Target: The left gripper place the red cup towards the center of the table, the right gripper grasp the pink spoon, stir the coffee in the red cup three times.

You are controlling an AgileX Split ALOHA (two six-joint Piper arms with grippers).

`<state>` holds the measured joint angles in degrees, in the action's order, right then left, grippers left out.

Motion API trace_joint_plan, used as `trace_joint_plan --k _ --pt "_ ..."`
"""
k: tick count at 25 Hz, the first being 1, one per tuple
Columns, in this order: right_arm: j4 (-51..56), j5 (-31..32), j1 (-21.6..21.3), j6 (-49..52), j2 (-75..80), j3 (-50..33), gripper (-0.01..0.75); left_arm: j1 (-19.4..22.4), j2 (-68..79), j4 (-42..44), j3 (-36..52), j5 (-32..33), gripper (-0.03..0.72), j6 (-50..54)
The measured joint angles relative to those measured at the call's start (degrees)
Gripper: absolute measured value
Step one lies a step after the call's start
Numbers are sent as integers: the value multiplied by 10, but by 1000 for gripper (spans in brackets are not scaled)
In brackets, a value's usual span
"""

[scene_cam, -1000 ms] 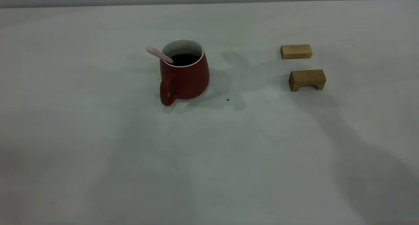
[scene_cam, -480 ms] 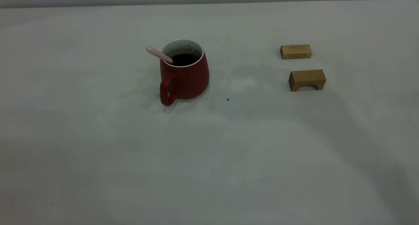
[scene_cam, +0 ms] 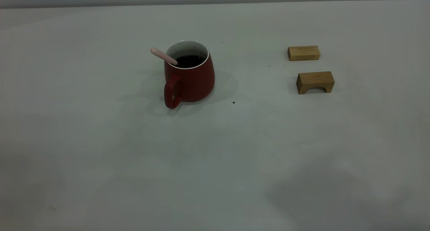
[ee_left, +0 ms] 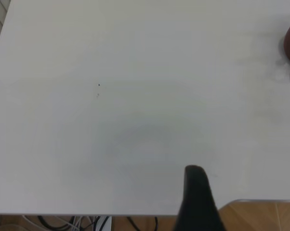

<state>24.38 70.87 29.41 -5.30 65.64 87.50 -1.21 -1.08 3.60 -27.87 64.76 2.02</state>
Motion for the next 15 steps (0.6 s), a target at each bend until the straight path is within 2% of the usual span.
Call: trace_joint_plan --k 3,11,15 --pt "-17 0 -37 -14 -109 -118 173 0 0 0 0 0 595 0" --pt "-72 0 -216 -35 -351 -366 187 0 0 0 0 0 595 0" --pt "-132 0 -273 -47 -447 -473 190 0 0 0 0 0 595 0"
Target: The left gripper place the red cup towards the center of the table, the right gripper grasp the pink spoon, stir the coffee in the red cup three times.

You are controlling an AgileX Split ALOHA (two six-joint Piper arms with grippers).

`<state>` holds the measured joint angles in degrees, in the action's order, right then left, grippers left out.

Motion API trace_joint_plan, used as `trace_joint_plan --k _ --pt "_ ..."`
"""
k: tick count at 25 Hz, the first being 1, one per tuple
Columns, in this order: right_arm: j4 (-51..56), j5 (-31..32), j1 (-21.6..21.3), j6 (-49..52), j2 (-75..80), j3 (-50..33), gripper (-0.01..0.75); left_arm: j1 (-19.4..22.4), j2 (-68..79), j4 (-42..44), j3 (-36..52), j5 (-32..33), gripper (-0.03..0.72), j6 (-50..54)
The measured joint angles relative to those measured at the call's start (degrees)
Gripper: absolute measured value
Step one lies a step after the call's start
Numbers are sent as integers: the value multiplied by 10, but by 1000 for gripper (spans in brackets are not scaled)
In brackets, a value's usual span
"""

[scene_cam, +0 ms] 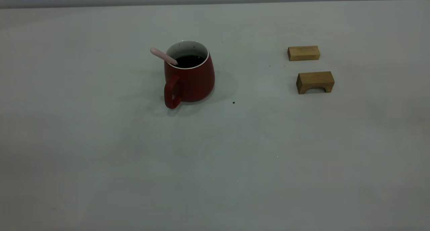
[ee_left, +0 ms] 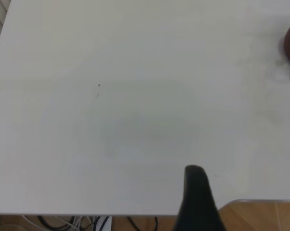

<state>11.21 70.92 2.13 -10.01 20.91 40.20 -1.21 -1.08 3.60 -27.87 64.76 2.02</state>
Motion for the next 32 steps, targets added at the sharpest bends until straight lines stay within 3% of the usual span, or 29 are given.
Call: trace_joint_plan --k 8,32 --pt "-56 -56 -23 27 -152 -127 206 0 0 0 0 0 595 0" --pt "-66 -59 -37 35 -197 -133 237 0 0 0 0 0 595 0"
